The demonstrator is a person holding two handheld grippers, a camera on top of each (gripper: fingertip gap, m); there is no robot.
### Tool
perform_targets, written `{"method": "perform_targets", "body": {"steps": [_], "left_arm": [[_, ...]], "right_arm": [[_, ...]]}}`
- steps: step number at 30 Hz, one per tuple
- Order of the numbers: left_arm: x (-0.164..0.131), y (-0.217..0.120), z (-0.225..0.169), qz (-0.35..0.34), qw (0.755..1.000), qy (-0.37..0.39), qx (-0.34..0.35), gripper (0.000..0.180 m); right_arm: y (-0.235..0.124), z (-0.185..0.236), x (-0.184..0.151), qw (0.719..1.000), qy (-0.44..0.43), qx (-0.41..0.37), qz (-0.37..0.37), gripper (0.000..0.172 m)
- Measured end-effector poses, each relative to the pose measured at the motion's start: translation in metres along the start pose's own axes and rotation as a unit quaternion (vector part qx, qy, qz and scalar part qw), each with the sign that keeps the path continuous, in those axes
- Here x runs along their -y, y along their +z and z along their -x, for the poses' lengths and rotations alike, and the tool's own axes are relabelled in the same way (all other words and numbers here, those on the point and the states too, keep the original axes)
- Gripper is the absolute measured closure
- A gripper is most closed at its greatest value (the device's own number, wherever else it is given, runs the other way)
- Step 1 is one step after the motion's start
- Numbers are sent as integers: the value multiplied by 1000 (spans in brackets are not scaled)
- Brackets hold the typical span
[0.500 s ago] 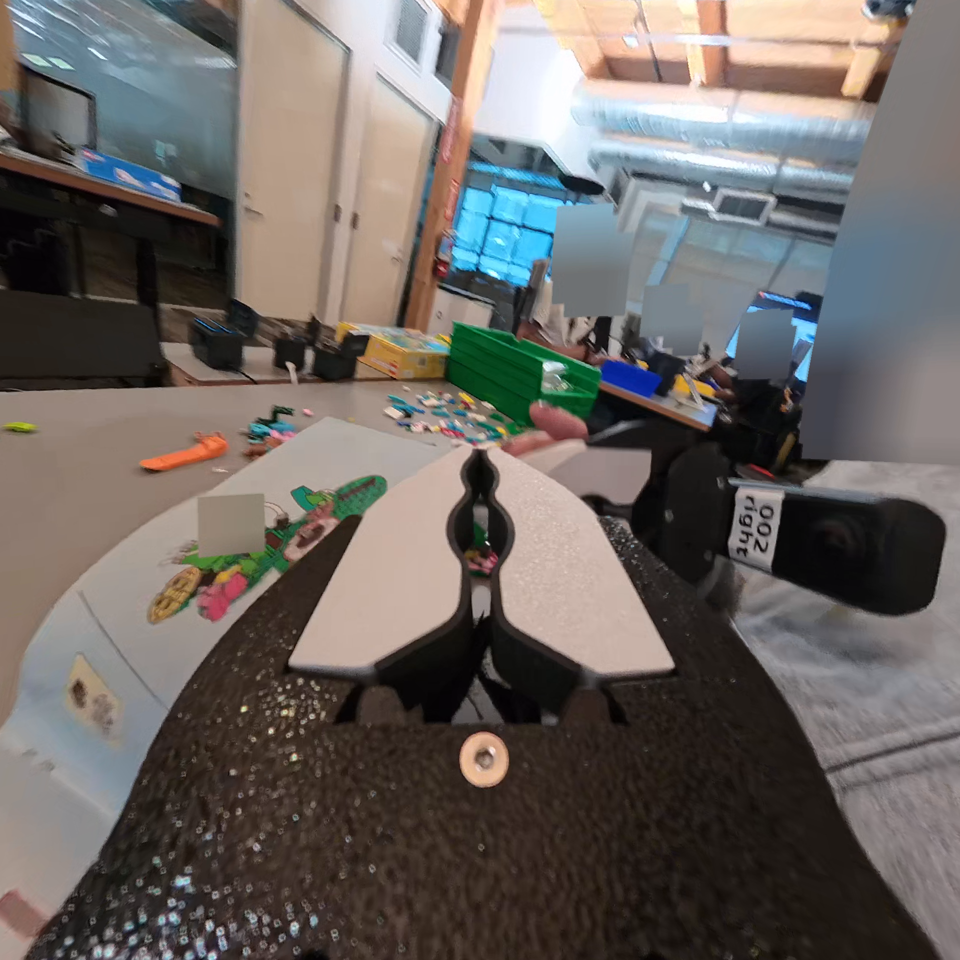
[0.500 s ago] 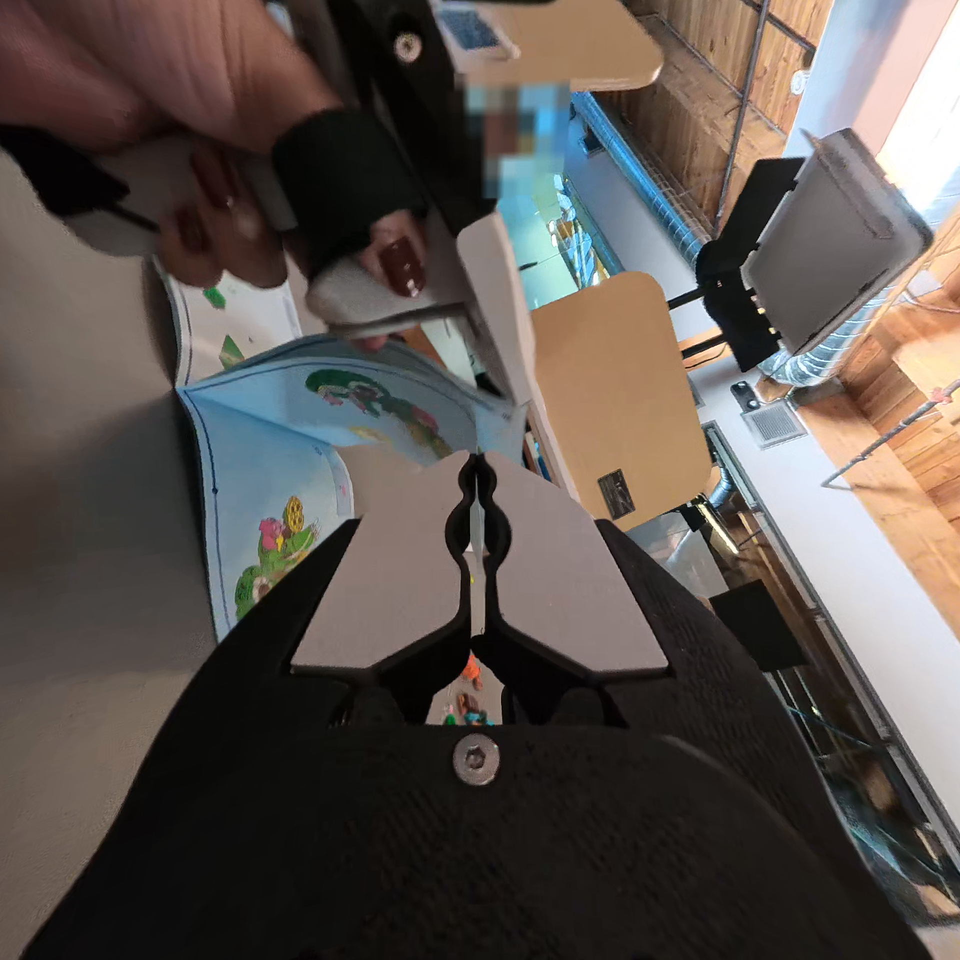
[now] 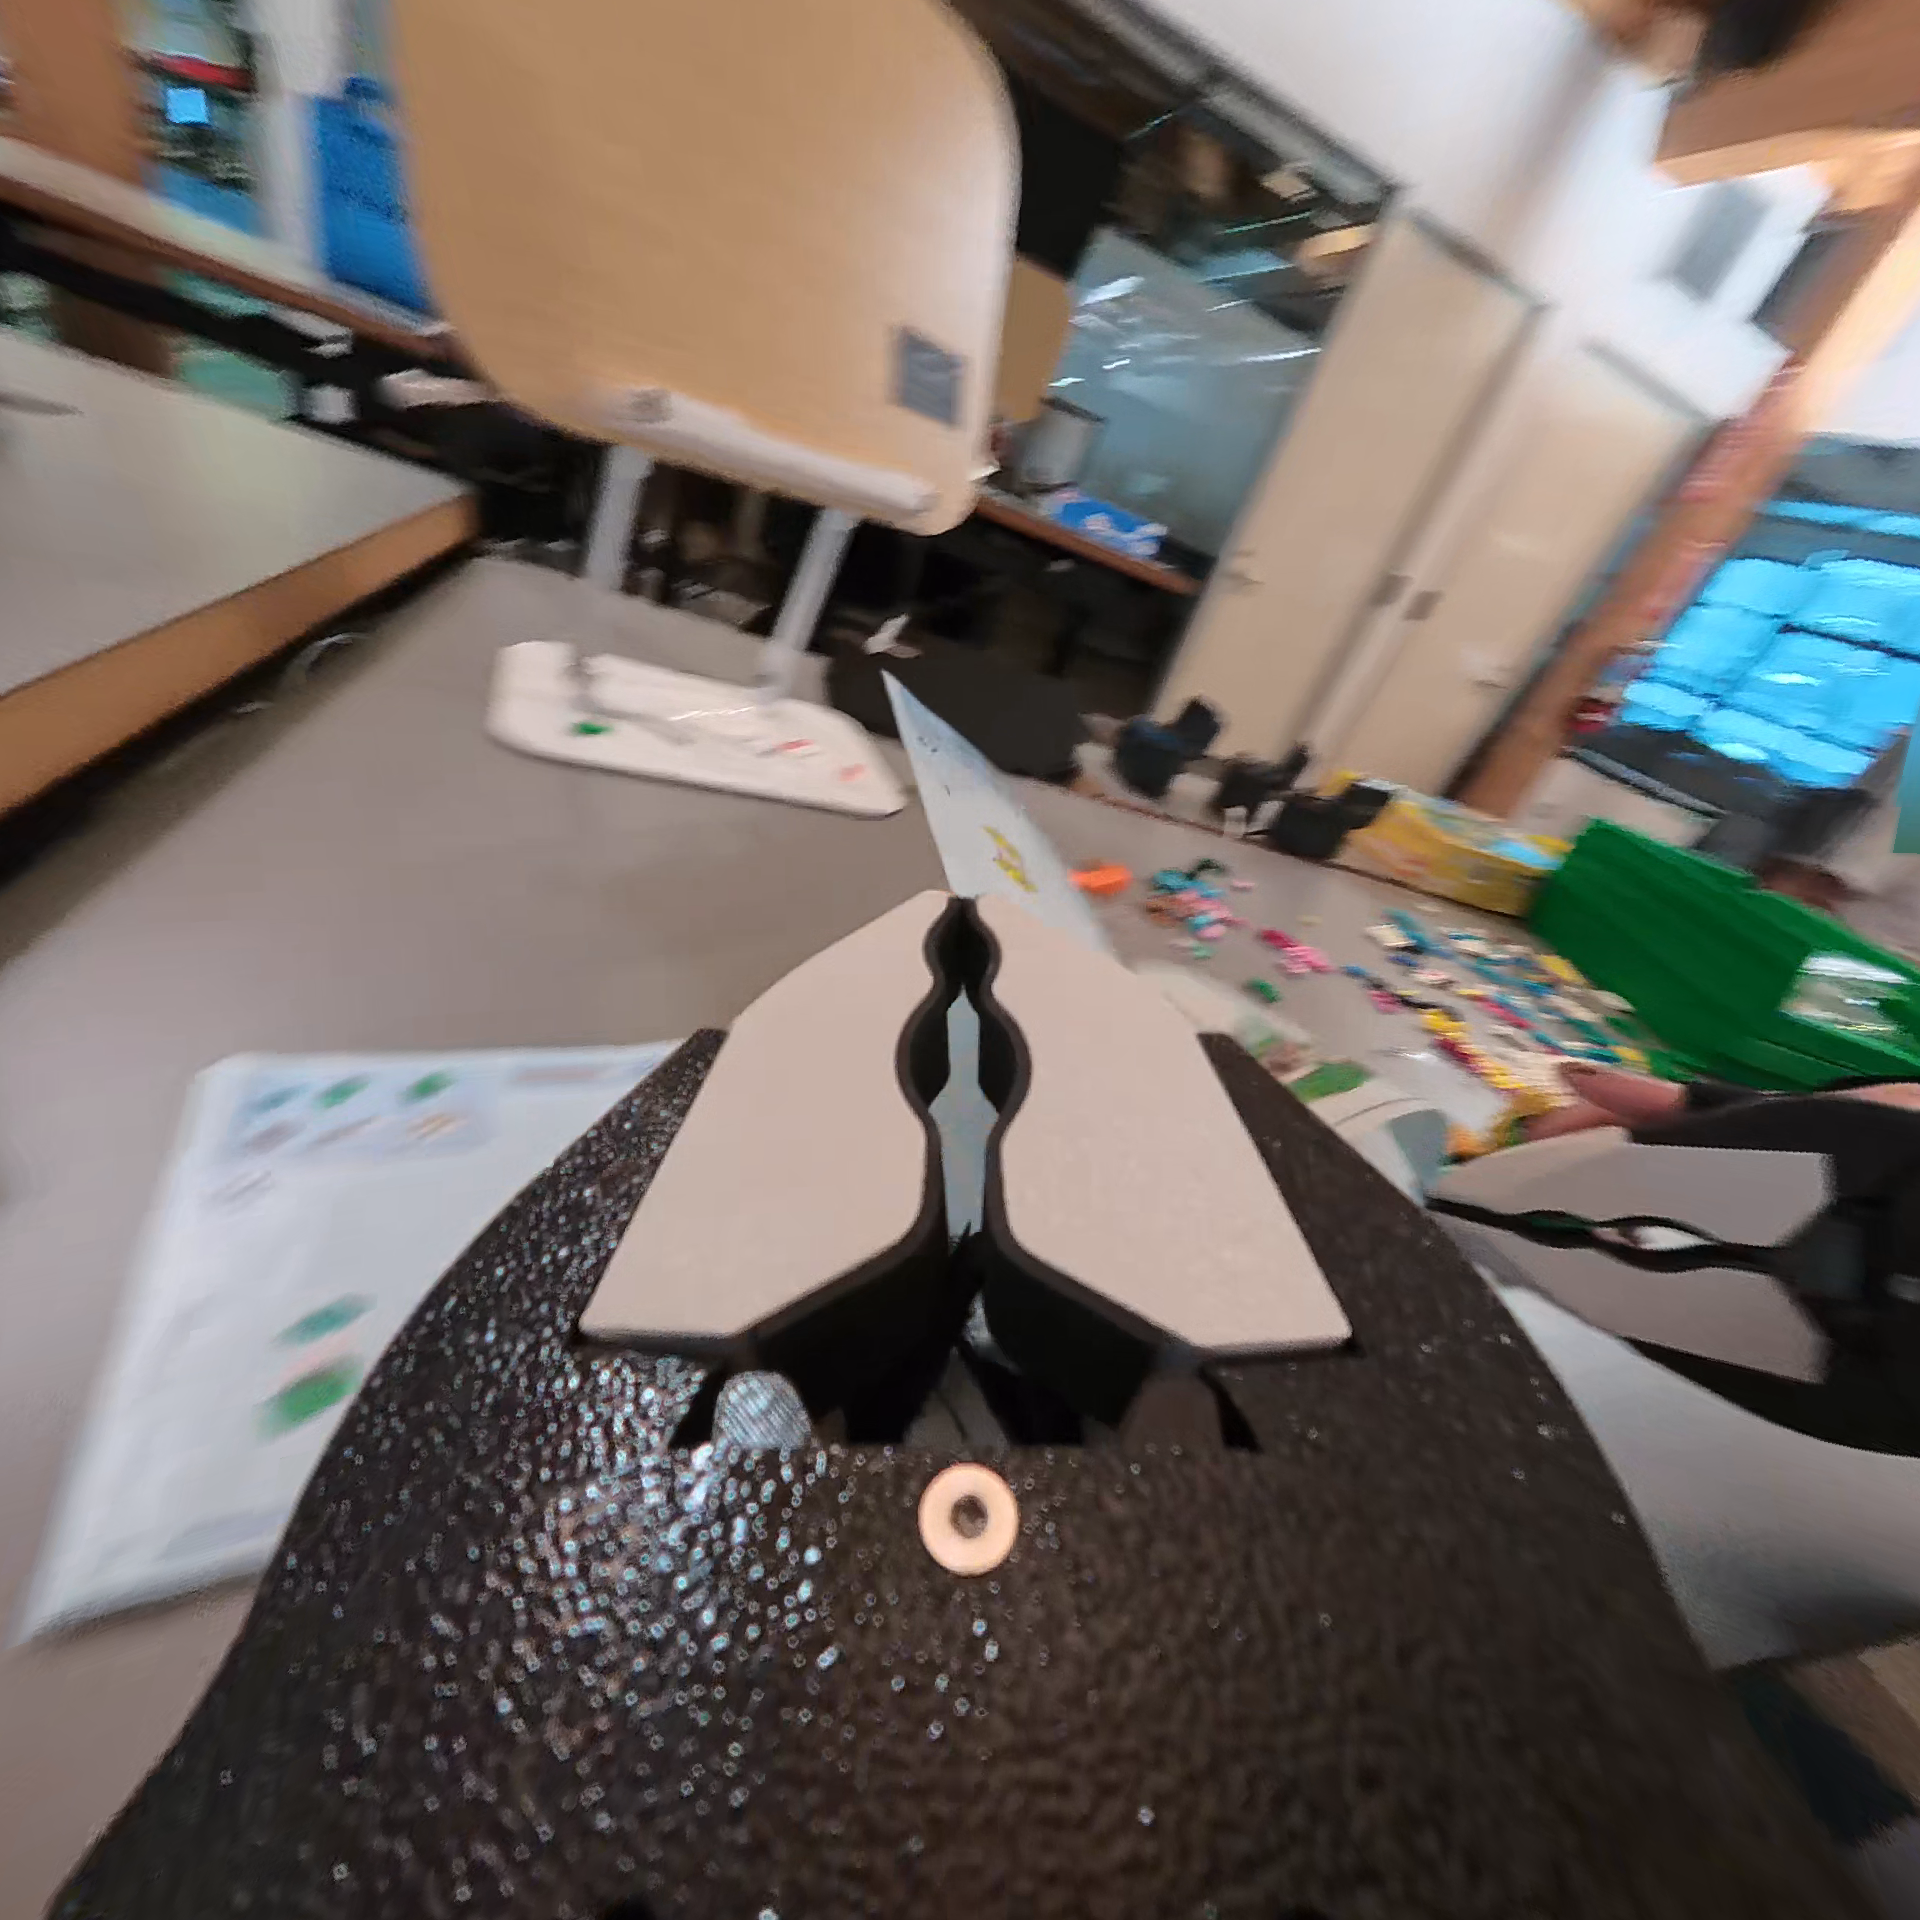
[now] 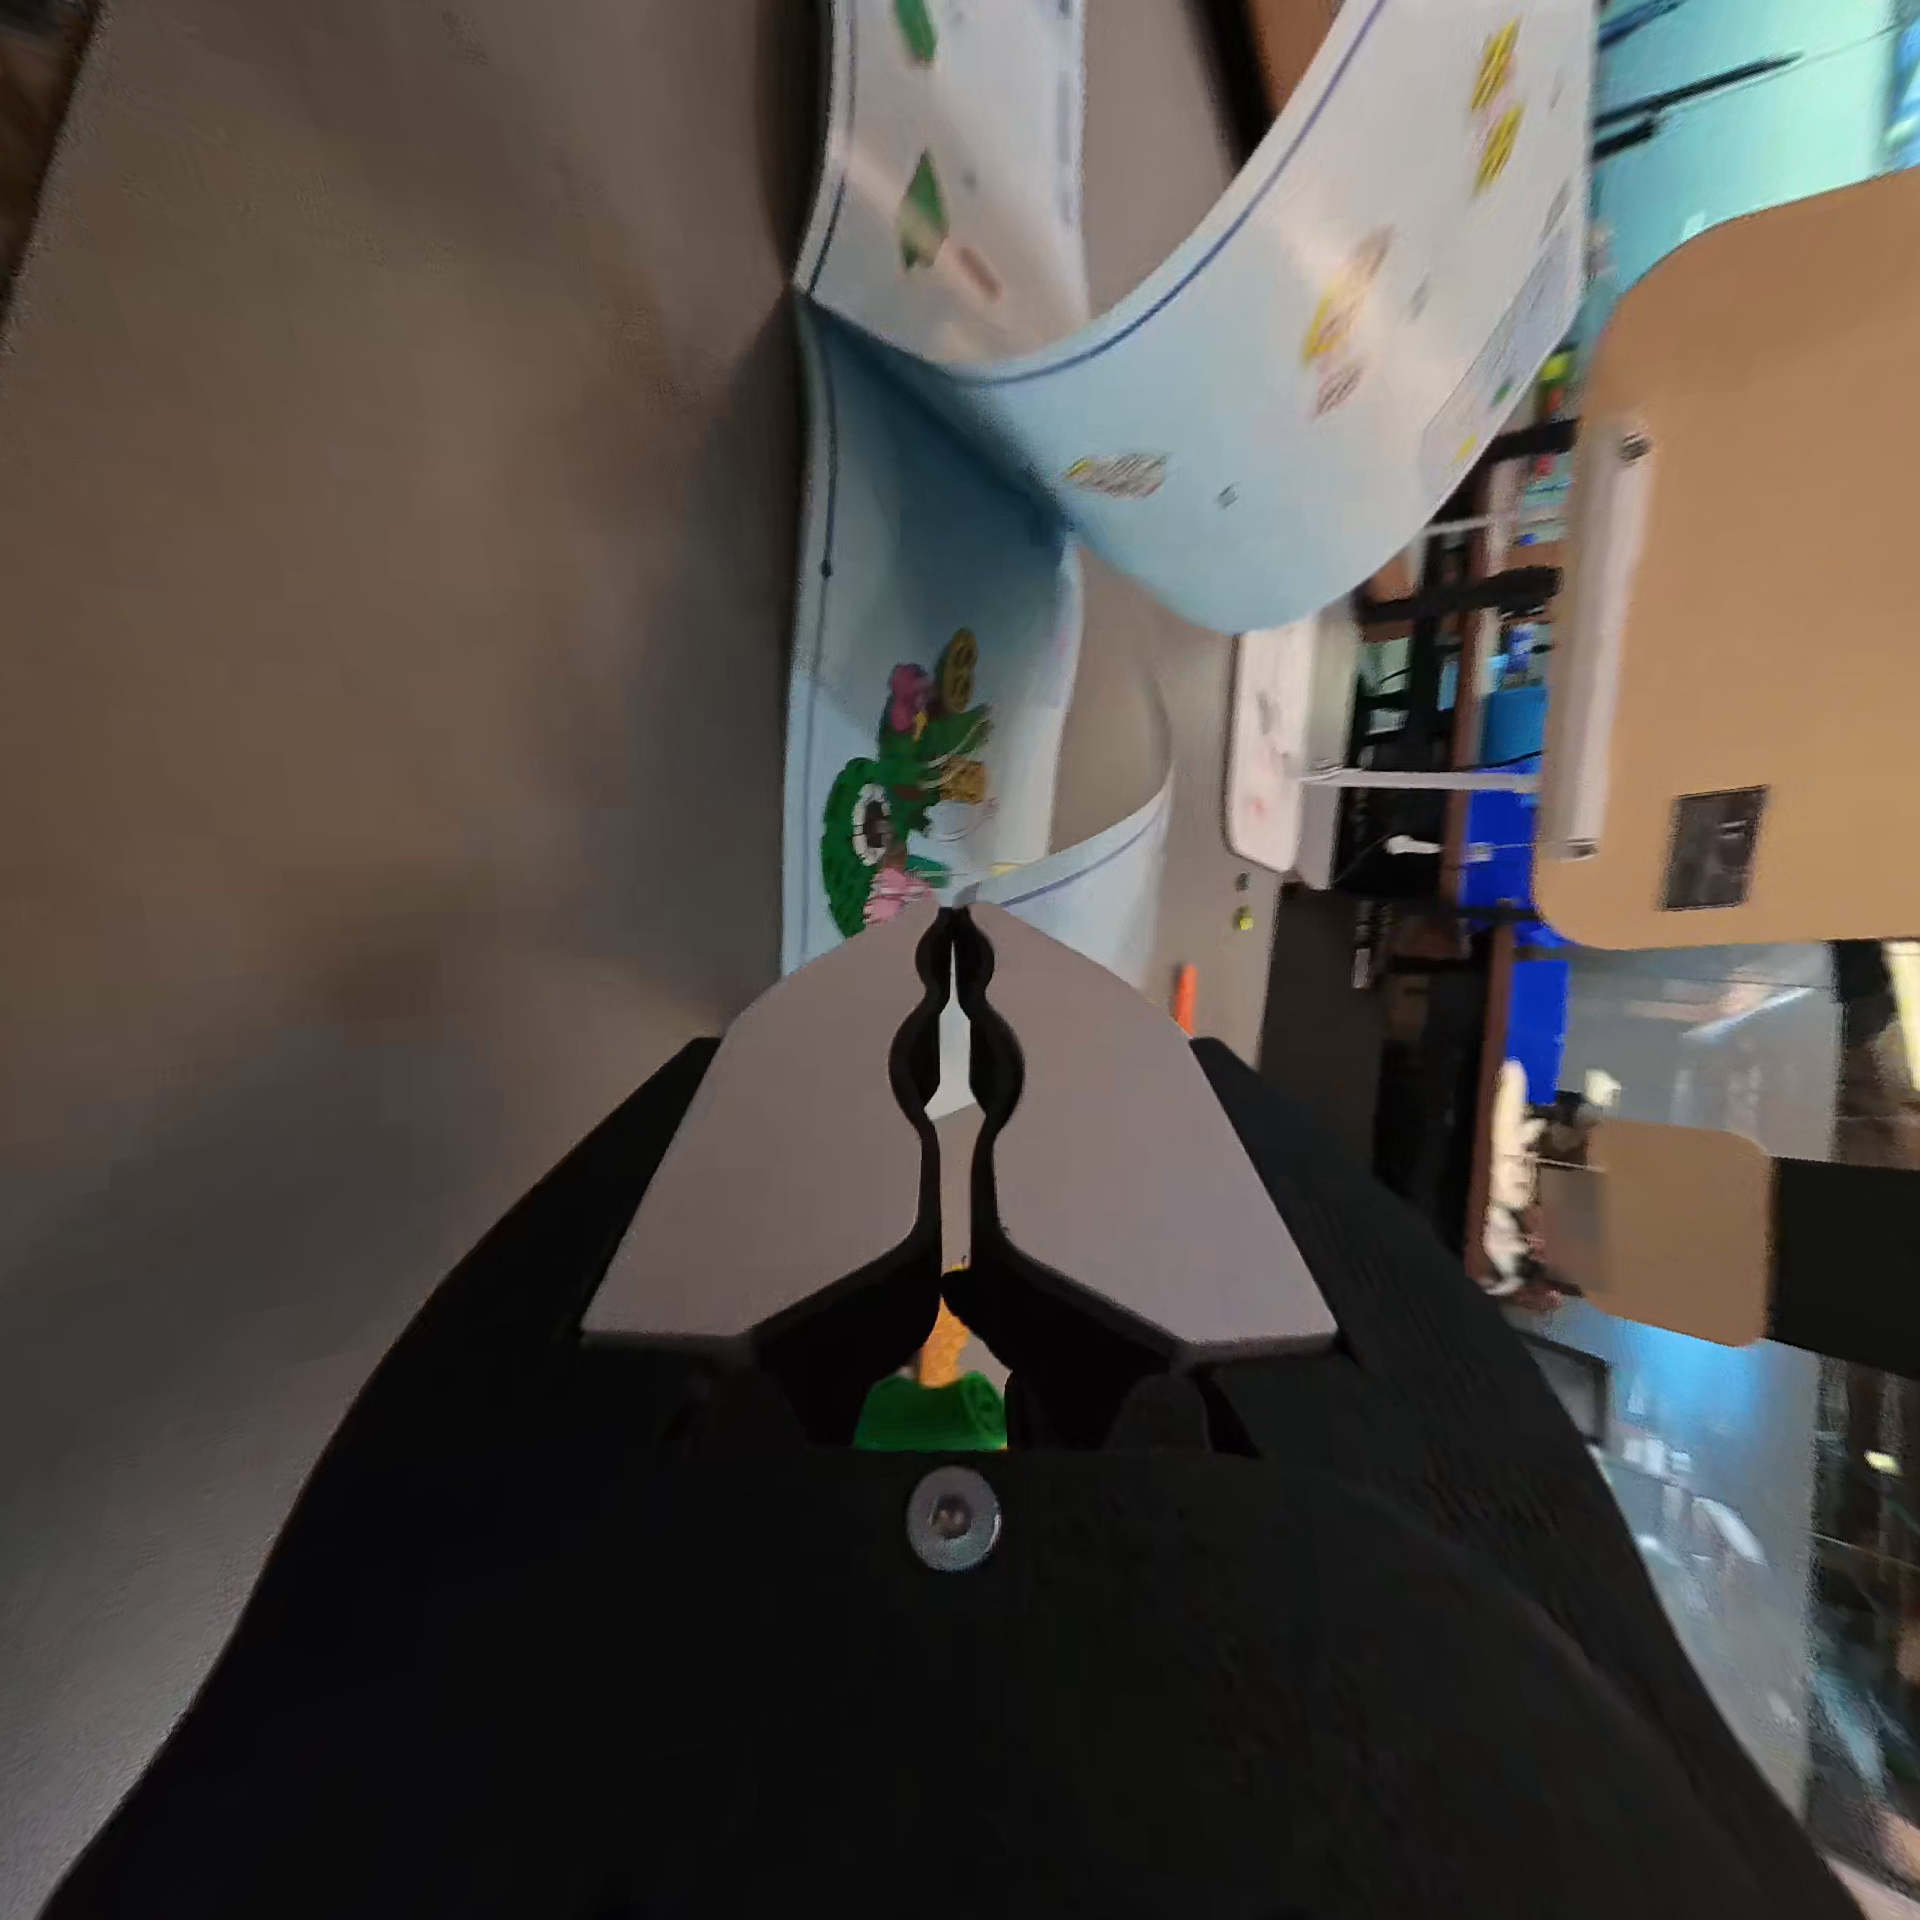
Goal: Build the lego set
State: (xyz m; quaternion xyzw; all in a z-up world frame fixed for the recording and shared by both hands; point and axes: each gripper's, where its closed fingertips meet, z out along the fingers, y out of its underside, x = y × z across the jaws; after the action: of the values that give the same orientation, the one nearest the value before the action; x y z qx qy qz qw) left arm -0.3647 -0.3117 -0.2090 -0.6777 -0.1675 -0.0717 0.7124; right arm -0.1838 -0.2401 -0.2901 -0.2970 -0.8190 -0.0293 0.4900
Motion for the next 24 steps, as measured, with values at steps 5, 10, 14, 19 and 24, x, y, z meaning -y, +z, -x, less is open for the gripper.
{"method": "perform_targets", "body": {"steps": [5,10,14,19,24], "left_arm": [[-11,-26,42,6,997,-15,75,180],[-15,-57,71,9,988,13,153,180],[-8,-66,75,-8,978,60,201,140],[-7,-61,55,-53,968,116,214,130],[-14,-72,60,-66,960,126,240,134]], "right_arm": [[-7,19,-7,993,73,89,34,148],[-35,9,11,965,217,143,-24,141],[-26,-6,18,931,336,130,-58,155],[13,9,31,867,457,191,-56,167],[43,26,27,880,429,206,-2,172]]}}
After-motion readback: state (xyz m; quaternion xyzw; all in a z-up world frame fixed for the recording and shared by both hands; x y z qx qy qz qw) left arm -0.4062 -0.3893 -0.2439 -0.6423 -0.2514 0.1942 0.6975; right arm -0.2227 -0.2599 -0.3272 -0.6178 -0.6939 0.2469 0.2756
